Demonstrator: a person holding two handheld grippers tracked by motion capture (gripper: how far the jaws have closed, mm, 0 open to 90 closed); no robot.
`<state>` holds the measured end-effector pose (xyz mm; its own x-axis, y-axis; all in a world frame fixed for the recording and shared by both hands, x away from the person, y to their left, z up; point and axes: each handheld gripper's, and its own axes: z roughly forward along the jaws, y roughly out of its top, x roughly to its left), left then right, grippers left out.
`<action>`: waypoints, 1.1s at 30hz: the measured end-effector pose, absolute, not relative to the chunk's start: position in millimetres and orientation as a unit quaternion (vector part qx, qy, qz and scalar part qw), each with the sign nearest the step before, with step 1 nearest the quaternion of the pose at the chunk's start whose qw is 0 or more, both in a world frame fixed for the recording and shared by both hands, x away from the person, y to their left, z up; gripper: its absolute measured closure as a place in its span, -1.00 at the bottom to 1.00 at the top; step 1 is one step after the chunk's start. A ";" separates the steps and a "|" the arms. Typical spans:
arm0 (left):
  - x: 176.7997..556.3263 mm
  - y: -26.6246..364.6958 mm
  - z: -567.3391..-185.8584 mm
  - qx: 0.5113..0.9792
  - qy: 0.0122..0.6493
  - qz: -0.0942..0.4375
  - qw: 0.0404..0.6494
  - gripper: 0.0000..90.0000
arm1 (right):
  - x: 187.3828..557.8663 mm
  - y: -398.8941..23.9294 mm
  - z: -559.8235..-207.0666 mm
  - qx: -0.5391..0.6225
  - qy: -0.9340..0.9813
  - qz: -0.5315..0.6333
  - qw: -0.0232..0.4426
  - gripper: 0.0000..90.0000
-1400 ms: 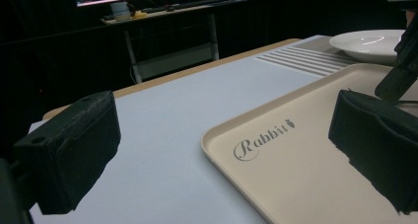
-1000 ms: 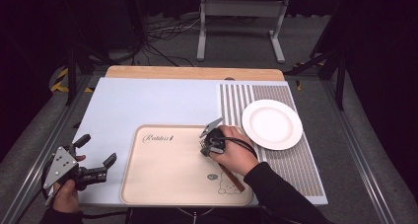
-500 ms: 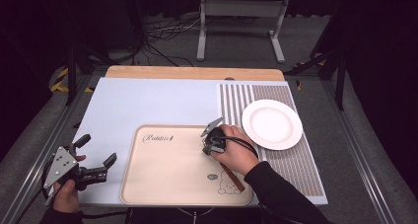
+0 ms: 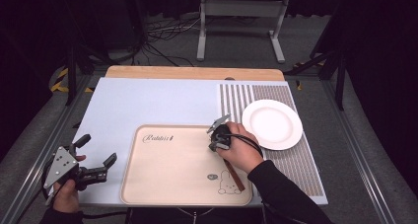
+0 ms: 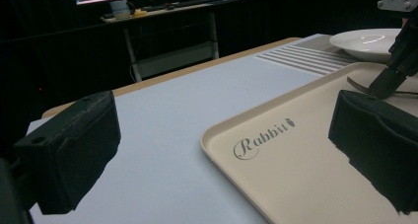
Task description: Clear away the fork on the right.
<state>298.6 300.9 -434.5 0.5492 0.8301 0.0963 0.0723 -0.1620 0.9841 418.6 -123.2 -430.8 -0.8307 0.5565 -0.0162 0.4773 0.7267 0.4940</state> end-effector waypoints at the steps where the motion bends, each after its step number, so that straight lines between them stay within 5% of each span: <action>1: 298.6 300.9 -434.5 0.682 0.331 0.340 0.556 -1.00 | 419.2 -124.7 -430.6 0.281 0.925 0.242 0.081 1.00; 33: 299.1 300.4 -434.8 0.684 0.332 0.341 0.553 -1.00 | 426.3 -161.1 -427.8 0.336 0.909 0.215 0.117 1.00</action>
<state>299.1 300.4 -434.8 0.5461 0.8319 0.0988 0.0770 -0.1672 0.9829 426.3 -161.1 -427.8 -0.7461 0.6623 -0.0685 0.5612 0.6808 0.4707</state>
